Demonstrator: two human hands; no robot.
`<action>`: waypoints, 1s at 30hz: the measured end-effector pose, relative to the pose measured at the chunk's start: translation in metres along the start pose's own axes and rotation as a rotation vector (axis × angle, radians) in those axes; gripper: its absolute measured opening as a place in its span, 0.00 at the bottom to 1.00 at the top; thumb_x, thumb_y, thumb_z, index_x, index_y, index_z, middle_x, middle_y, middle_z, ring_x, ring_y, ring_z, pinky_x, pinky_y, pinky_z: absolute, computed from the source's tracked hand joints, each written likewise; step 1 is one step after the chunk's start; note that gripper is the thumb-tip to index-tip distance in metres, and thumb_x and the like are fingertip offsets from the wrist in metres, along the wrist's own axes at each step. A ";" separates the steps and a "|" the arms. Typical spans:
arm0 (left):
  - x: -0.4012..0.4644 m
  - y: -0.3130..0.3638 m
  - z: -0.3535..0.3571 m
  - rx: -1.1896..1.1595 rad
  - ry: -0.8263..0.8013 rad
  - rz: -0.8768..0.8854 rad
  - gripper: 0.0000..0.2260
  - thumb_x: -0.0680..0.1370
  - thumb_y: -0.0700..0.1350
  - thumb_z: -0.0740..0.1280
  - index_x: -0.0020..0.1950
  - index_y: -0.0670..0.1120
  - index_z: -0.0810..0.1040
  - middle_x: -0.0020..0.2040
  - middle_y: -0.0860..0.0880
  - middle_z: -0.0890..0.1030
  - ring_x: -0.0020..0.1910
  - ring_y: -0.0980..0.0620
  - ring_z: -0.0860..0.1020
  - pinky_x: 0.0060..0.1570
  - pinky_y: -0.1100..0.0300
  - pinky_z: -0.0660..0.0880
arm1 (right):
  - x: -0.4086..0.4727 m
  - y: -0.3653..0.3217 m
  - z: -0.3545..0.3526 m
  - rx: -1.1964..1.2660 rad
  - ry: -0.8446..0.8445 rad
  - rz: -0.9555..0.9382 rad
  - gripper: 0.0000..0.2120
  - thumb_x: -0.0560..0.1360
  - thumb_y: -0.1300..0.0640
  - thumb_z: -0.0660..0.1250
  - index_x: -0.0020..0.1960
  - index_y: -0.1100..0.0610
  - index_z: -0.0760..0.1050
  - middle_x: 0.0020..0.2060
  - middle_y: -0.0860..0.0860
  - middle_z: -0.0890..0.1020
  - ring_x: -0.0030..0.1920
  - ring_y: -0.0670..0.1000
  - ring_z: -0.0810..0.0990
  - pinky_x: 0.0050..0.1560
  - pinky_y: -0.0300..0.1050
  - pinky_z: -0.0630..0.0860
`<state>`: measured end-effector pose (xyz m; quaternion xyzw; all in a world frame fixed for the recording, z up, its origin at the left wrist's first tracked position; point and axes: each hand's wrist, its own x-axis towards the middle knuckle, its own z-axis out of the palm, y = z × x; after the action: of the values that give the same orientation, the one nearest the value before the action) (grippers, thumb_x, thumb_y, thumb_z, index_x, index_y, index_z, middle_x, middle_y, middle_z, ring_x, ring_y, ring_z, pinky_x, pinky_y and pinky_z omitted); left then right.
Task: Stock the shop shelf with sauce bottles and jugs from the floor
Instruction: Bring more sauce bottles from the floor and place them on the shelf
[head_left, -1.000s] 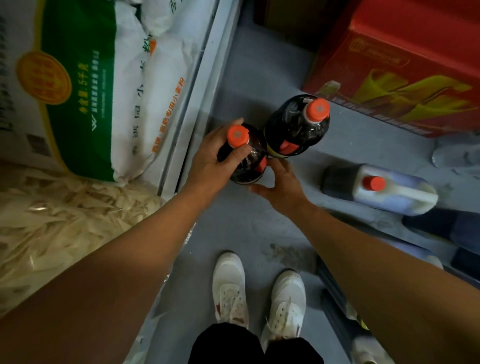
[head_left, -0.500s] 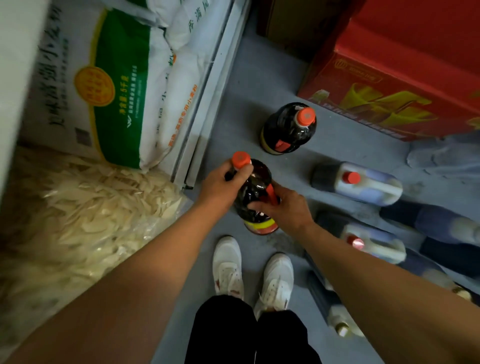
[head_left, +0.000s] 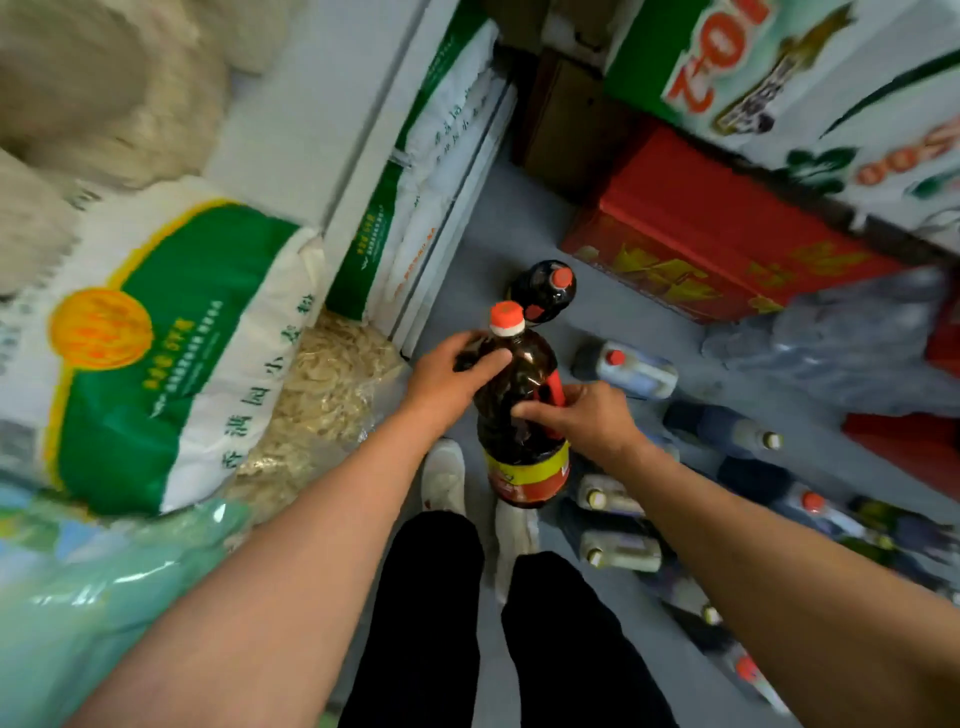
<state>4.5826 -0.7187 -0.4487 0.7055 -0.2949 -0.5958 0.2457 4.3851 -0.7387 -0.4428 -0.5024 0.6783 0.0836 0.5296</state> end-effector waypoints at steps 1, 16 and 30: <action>-0.014 0.005 -0.003 -0.037 -0.004 -0.003 0.36 0.64 0.67 0.73 0.68 0.51 0.76 0.61 0.50 0.82 0.61 0.51 0.79 0.63 0.49 0.76 | -0.014 -0.007 -0.007 0.013 0.010 -0.012 0.32 0.54 0.26 0.76 0.40 0.54 0.85 0.36 0.48 0.86 0.40 0.46 0.85 0.48 0.52 0.83; -0.303 0.107 0.007 -0.265 0.048 0.189 0.43 0.54 0.61 0.81 0.68 0.54 0.74 0.61 0.49 0.83 0.60 0.49 0.80 0.65 0.49 0.74 | -0.275 -0.044 -0.085 0.155 0.029 -0.487 0.25 0.63 0.37 0.79 0.32 0.61 0.81 0.22 0.45 0.77 0.24 0.41 0.72 0.29 0.35 0.69; -0.618 0.171 -0.072 -0.456 0.816 0.523 0.25 0.59 0.61 0.80 0.51 0.51 0.84 0.46 0.52 0.87 0.48 0.53 0.85 0.53 0.56 0.79 | -0.529 -0.160 -0.063 0.103 -0.420 -1.206 0.10 0.71 0.58 0.78 0.50 0.56 0.81 0.45 0.50 0.87 0.49 0.48 0.85 0.53 0.44 0.79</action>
<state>4.5612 -0.4017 0.1124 0.7114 -0.2044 -0.2408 0.6278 4.4333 -0.5427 0.0753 -0.7426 0.1615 -0.1651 0.6286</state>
